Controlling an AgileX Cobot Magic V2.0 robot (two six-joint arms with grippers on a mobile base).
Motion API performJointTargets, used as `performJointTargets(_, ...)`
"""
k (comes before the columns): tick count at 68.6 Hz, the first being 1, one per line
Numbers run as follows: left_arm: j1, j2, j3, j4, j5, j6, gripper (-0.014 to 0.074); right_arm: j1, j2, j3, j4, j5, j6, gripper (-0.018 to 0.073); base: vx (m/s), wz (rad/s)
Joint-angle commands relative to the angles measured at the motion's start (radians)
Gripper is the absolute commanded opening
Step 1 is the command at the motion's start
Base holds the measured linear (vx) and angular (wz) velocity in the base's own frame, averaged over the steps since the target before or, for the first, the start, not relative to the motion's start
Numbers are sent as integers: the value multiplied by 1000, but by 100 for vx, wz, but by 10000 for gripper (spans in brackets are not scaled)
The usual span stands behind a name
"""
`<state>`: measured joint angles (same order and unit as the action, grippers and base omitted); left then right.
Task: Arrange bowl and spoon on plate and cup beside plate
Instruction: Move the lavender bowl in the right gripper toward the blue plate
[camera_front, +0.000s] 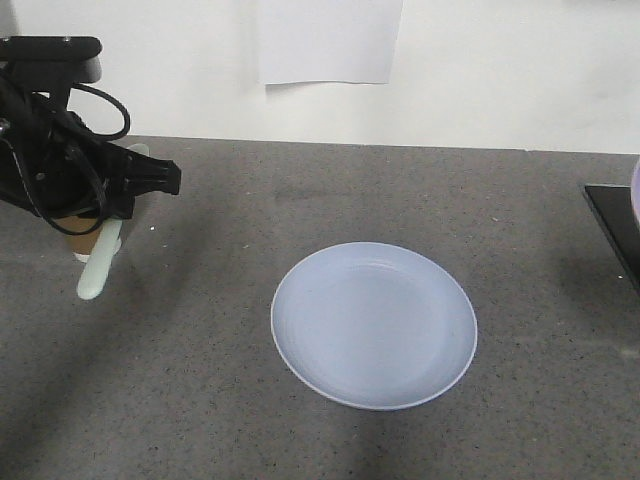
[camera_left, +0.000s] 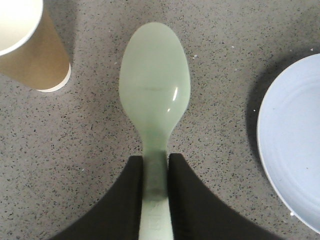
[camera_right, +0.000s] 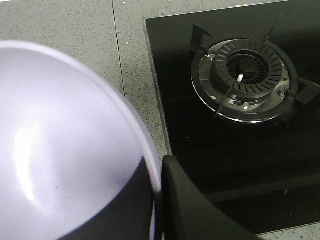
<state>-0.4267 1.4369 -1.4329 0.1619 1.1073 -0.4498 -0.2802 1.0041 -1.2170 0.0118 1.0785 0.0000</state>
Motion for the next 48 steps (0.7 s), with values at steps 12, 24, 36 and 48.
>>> performJointTargets(12,-6,-36,-26,8,-41,-5,-6,-6,-10,-27,-4,-66,-11,-6,0,0)
performJointTargets(24,-6,-36,-26,8,-41,-5,-6,-6,-10,-27,-4,-66,-11,-6,0,0)
performJointTargets(36,-6,-36,-26,8,-41,-5,-6,-6,-10,-27,-4,-66,-11,-6,0,0)
performJointTargets(48,-6,-36,-26,8,-41,-5,-6,-6,-10,-27,-4,-66,-11,-6,0,0)
